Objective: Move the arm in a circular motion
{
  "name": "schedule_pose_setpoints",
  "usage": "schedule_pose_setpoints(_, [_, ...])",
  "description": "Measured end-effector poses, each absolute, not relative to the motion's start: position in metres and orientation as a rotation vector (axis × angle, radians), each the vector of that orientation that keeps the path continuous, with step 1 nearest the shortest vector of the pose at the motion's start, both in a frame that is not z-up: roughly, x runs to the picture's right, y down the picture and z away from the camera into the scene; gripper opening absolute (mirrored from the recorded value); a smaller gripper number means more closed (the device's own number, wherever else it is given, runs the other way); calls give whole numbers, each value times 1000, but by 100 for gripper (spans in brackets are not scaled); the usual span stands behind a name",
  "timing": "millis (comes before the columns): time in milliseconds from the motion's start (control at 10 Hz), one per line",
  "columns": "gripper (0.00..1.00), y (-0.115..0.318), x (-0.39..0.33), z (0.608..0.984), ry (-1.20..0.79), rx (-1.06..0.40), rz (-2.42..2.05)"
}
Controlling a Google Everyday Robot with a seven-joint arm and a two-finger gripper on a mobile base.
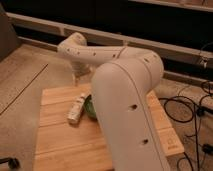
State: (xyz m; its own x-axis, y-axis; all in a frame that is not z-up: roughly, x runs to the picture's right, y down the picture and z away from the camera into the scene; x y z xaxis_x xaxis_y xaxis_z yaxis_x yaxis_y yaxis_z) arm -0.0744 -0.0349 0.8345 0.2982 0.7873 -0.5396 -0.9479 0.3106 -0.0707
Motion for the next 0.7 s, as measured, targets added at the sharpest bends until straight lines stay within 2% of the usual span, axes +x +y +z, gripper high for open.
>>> schedule_pose_setpoints(300, [65, -35, 44, 836, 627, -333, 1414])
schedule_pose_setpoints(400, [65, -62, 84, 839, 669, -263, 1499])
schedule_pose_setpoints(500, [65, -91, 82, 843, 647, -220, 1510])
schedule_pose_setpoints(700, [65, -147, 18, 847, 538, -180, 1416])
